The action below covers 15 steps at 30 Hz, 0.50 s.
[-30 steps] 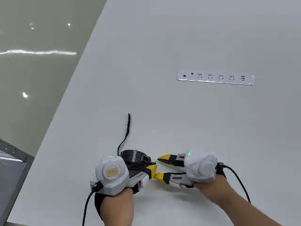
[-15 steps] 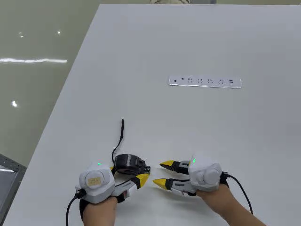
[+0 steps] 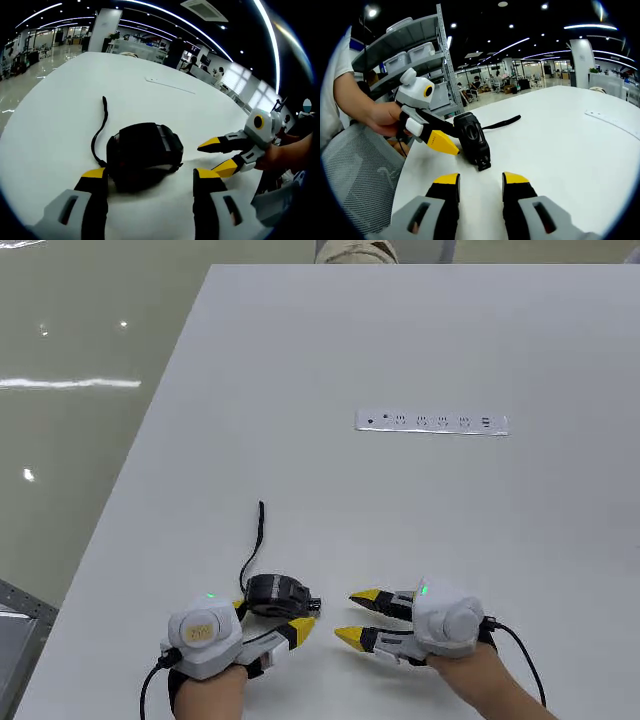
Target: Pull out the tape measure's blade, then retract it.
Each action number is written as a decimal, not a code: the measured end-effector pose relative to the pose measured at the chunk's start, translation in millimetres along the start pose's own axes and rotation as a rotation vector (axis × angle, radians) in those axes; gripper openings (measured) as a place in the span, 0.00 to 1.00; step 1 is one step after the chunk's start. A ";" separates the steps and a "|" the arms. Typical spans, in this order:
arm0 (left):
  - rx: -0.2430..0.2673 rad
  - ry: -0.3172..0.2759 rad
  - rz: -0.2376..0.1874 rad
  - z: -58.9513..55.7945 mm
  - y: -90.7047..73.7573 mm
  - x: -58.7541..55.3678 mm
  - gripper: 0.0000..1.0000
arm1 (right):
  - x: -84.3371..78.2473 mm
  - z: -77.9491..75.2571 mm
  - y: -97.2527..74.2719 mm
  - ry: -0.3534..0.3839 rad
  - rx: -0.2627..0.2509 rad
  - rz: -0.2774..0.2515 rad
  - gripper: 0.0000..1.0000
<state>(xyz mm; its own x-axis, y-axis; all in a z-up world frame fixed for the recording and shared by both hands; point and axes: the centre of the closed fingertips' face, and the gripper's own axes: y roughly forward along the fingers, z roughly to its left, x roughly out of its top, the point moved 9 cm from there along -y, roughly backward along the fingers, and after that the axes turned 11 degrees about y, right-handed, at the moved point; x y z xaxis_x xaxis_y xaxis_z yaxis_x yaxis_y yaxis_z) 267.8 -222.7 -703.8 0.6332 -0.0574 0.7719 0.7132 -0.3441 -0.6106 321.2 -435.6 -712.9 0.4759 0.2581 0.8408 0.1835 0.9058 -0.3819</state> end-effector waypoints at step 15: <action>-0.057 0.018 -0.007 2.5 -7.1 -0.2 0.69 | -11.7 3.1 -32.8 0.052 -0.060 -0.038 0.35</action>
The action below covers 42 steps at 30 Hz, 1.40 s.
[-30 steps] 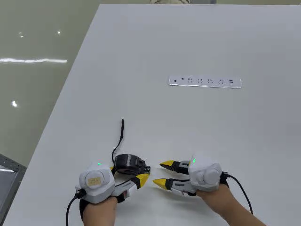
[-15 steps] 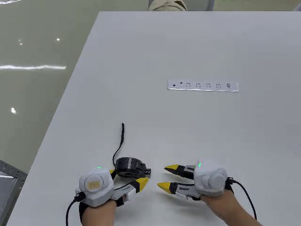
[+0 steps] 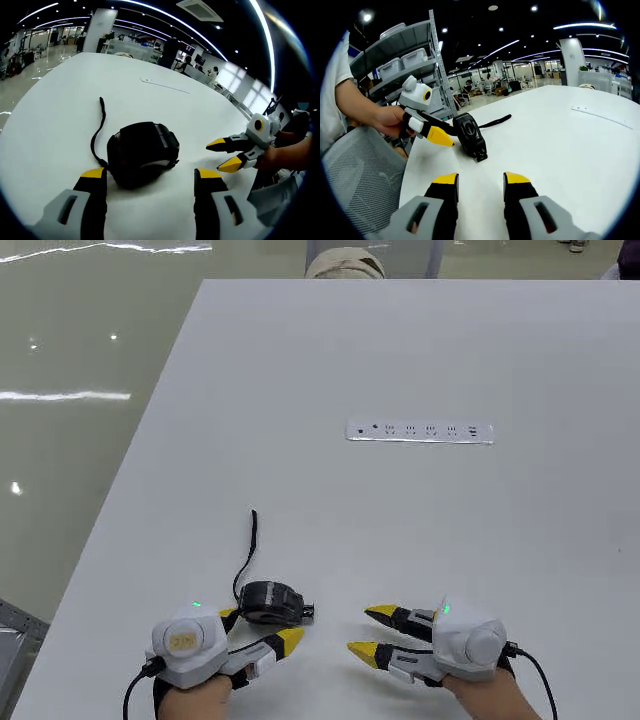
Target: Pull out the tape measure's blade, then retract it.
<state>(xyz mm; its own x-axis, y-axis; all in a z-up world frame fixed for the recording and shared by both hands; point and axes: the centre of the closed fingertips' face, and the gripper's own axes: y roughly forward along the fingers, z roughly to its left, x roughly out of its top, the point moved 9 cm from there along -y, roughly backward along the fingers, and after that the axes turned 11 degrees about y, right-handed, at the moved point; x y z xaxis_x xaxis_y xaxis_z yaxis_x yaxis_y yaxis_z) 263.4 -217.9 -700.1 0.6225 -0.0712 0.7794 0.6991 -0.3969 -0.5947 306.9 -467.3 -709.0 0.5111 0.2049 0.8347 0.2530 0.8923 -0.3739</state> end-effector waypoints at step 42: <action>-0.063 0.075 0.009 18.1 -53.6 -10.7 0.75 | -4.5 20.0 -59.2 0.072 -0.155 -0.046 0.51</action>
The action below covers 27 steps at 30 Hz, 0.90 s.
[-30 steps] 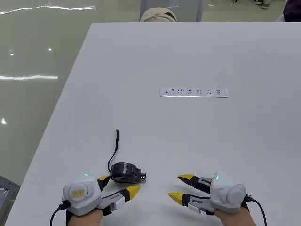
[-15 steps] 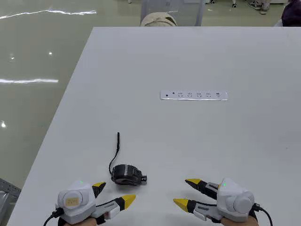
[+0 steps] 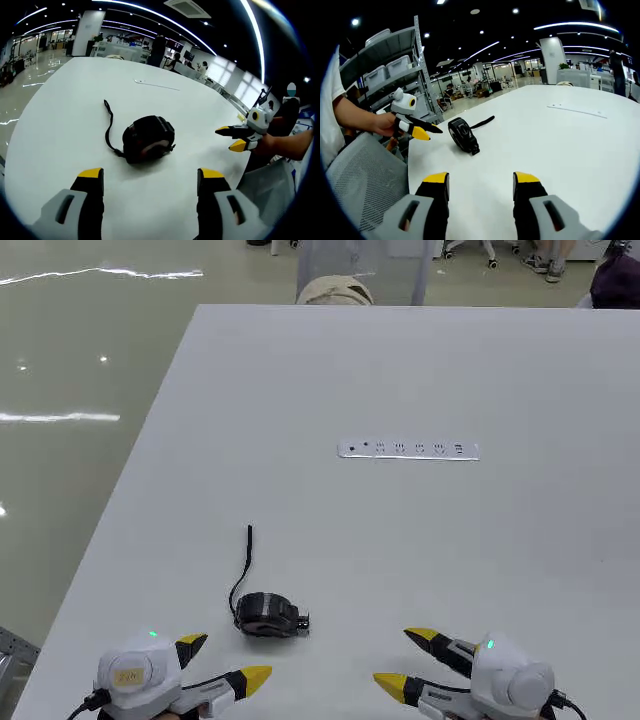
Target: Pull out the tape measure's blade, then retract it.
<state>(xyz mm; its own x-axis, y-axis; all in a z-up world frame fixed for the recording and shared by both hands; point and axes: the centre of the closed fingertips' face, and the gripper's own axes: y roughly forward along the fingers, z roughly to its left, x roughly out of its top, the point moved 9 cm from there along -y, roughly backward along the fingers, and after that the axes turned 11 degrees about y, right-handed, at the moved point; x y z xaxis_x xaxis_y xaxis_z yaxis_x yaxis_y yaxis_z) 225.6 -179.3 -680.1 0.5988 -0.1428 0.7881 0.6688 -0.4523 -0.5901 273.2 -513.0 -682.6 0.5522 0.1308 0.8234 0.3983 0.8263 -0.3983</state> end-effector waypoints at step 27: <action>-0.015 0.039 -0.007 2.4 -36.2 -7.8 0.80 | -3.6 7.0 -57.9 0.054 -0.089 -0.053 0.59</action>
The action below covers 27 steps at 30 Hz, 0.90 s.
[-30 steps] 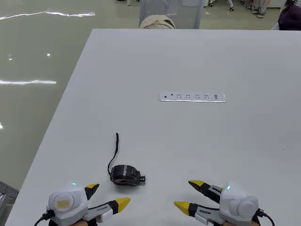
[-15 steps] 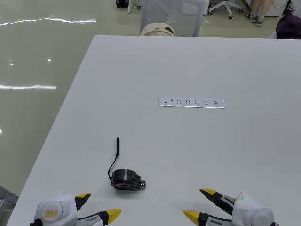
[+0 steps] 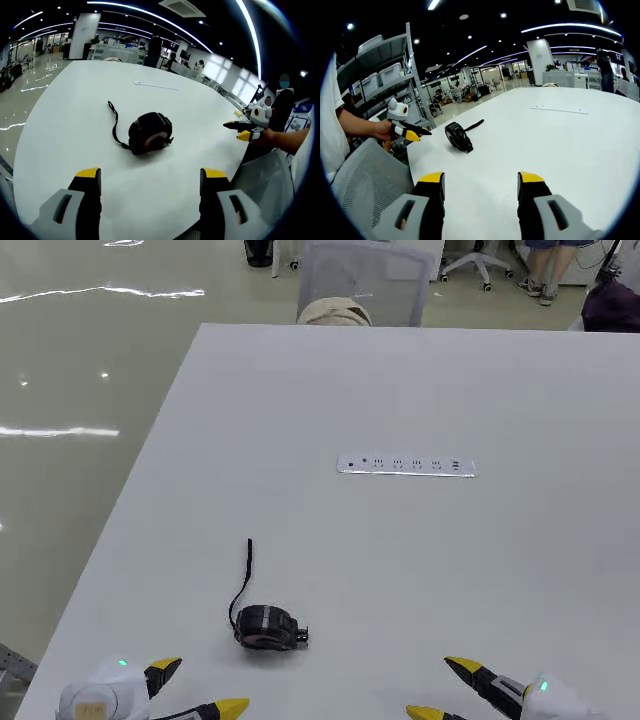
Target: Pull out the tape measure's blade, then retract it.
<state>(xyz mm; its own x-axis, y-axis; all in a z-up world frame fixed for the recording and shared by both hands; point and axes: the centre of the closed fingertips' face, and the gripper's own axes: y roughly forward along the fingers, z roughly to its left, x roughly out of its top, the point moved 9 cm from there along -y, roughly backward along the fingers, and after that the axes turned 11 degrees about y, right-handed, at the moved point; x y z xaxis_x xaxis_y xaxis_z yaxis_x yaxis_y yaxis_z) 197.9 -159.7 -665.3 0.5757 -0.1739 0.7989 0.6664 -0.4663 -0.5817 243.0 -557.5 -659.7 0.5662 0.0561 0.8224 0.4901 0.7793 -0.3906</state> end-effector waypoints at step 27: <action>0.026 -0.003 -0.063 -7.5 -37.1 -15.3 0.84 | -10.0 8.9 -34.4 -0.033 -0.041 0.010 0.63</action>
<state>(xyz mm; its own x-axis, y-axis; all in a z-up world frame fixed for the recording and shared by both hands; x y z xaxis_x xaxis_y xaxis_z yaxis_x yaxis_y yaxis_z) 160.8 -146.2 -654.8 0.5333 -0.1425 0.8338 0.7136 -0.4536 -0.5339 214.6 -579.3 -650.7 0.5492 0.0848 0.8314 0.5120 0.7522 -0.4149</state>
